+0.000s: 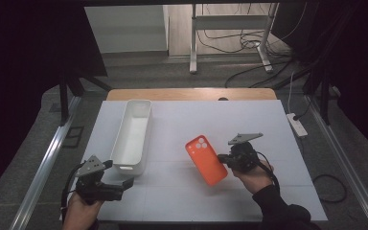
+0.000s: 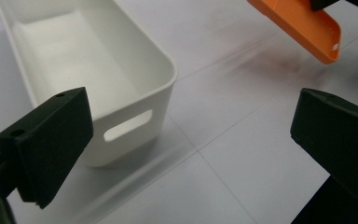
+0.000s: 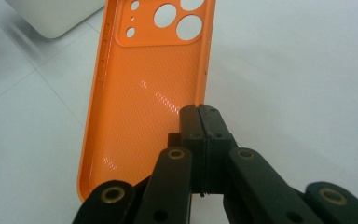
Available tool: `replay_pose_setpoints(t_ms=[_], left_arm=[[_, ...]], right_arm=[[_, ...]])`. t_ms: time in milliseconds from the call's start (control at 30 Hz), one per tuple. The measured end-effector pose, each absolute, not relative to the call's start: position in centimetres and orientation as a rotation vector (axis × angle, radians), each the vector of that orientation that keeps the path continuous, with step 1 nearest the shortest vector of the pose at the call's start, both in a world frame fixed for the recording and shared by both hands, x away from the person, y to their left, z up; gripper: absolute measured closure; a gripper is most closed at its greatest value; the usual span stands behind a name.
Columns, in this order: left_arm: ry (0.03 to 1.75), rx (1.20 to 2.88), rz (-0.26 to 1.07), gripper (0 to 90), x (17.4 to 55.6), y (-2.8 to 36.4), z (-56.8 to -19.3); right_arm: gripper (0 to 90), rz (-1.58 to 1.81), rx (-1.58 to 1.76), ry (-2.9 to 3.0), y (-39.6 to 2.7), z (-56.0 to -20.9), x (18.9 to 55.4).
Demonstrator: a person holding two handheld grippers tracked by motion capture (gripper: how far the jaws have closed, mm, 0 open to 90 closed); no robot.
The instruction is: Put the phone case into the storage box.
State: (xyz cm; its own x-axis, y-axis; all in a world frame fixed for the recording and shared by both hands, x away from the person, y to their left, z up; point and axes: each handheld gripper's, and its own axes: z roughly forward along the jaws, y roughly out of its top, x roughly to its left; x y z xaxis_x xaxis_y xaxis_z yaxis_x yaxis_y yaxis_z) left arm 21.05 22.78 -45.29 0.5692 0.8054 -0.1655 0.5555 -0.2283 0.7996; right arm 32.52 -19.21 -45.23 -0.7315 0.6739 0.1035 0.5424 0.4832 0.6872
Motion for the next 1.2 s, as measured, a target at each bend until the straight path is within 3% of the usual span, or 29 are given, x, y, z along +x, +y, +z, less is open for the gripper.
replay_pose_setpoints(t_ms=[1200], left_arm=[[0.867,2.000,0.195,0.2,26.8,15.3,-44.6]], right_arm=[[89.5,1.212,1.013,2.455,-19.2,-43.6,31.9]])
